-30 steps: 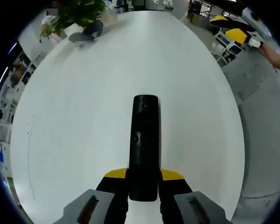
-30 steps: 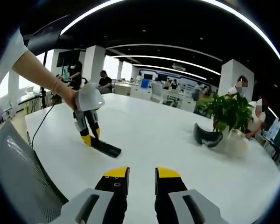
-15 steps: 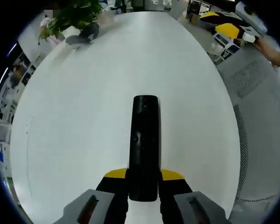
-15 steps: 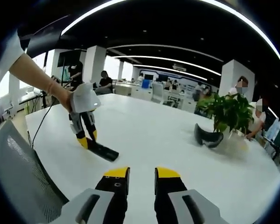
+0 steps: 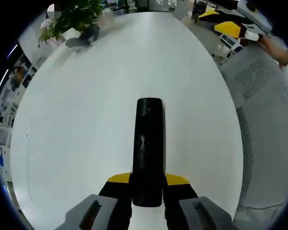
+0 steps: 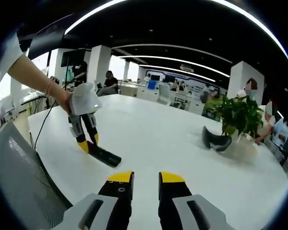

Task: Press the specified remote control buttons in sequence, fully releasing each button before pressing the next.

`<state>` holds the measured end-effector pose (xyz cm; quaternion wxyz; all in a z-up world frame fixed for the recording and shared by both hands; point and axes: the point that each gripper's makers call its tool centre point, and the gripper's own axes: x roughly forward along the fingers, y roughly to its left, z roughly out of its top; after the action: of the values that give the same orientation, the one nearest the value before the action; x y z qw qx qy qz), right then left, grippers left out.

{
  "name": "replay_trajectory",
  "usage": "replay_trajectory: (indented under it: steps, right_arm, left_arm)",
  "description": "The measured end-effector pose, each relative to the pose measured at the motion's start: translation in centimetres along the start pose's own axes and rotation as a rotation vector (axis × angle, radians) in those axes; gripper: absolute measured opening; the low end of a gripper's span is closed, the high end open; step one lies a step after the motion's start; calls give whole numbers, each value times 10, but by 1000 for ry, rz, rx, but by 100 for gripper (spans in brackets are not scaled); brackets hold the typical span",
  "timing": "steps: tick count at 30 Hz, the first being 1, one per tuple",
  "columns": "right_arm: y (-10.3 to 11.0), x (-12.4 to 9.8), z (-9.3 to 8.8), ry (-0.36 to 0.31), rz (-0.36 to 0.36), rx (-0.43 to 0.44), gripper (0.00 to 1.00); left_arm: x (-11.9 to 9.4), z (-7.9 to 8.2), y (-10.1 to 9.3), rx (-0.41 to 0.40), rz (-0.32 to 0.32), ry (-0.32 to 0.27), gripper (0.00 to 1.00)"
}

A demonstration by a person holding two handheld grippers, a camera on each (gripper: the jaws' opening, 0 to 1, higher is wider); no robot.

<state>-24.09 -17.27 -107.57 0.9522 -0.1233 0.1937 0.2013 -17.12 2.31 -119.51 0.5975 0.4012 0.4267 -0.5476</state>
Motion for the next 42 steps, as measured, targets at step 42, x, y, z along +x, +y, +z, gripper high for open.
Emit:
replay_trajectory:
  steps: [42]
  right_arm:
    - [5, 1, -3, 17, 24, -14, 16]
  left_arm:
    - [0, 0, -30, -20, 1, -45, 23]
